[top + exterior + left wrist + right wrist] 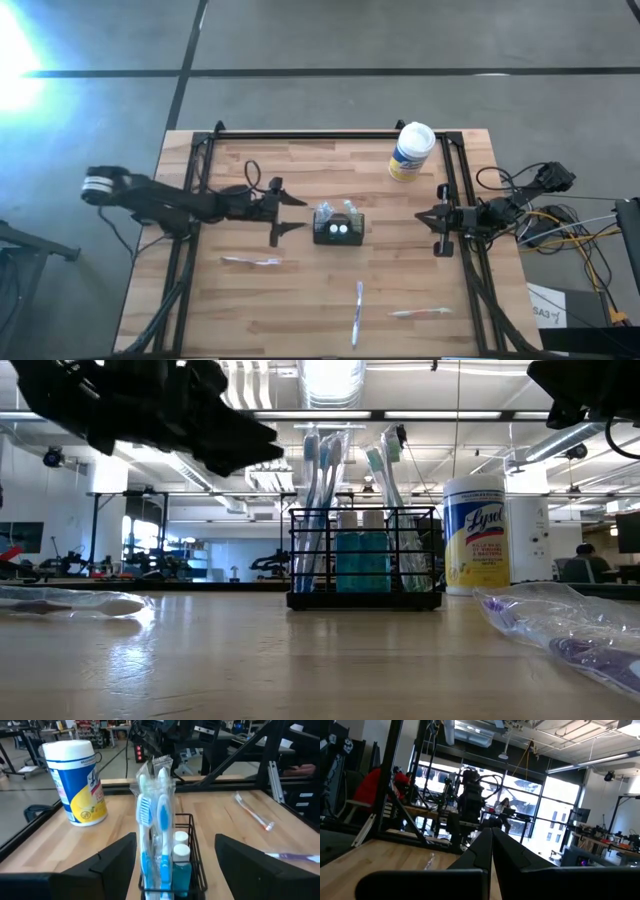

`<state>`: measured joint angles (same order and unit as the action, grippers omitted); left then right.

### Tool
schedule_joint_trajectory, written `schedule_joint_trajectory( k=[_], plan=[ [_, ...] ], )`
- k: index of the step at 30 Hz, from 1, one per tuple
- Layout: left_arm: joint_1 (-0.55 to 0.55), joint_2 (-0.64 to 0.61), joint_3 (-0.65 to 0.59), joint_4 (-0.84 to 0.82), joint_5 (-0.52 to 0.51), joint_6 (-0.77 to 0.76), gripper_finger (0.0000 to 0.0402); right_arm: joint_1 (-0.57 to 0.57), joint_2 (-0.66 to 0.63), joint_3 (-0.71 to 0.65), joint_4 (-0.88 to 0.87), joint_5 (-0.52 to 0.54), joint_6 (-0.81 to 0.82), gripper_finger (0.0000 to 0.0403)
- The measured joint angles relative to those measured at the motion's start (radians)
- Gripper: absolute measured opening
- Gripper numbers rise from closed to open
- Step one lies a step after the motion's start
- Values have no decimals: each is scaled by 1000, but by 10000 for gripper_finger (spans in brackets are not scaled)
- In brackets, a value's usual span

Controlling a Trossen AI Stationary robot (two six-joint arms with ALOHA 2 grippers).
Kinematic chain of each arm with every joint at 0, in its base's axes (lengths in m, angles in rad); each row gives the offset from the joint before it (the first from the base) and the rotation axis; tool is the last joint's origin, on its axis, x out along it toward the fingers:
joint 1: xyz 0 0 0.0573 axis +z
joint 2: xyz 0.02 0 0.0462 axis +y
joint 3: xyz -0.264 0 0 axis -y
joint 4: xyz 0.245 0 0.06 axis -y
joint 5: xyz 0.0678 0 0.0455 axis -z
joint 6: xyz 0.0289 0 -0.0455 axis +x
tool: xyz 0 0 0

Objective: Pick & Place toothbrushing station
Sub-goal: Put the purple toothbrush into the wire organizer

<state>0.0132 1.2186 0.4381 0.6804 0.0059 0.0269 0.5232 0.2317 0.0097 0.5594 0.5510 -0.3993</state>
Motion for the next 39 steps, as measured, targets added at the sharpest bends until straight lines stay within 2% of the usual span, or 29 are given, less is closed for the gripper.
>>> schedule_joint_trajectory(
  k=[3,6,9,13,15,17,20,22,26,30,34,39],
  plan=[
    [-2,-125,0,-145,1,5,264,0,0,0,0,0,3,8],
    [-15,-249,0,-266,5,39,228,0,0,0,-1,0,4,8],
    [-22,-363,0,-388,11,53,157,0,0,0,0,0,7,8],
    [-21,-491,-1,-512,9,52,39,0,0,0,0,0,7,8],
    [-21,-541,-1,-570,4,50,13,0,0,0,0,0,16,8],
    [-22,-582,-2,-614,-45,34,12,0,0,0,0,0,26,8],
    [-23,-631,-2,-665,-173,1,6,0,0,0,0,0,26,8],
    [-22,-654,-2,-697,-215,0,5,0,0,0,0,0,26,8],
    [-22,-671,-23,-720,-159,-5,5,0,0,0,0,0,26,8],
    [-23,-671,-47,-718,-121,-106,3,0,0,0,0,0,26,8],
    [-22,-678,-109,-615,-95,-151,3,0,0,0,0,0,33,8],
    [-23,-713,-177,-541,-49,-133,4,0,0,0,0,0,33,8]
  ],
)
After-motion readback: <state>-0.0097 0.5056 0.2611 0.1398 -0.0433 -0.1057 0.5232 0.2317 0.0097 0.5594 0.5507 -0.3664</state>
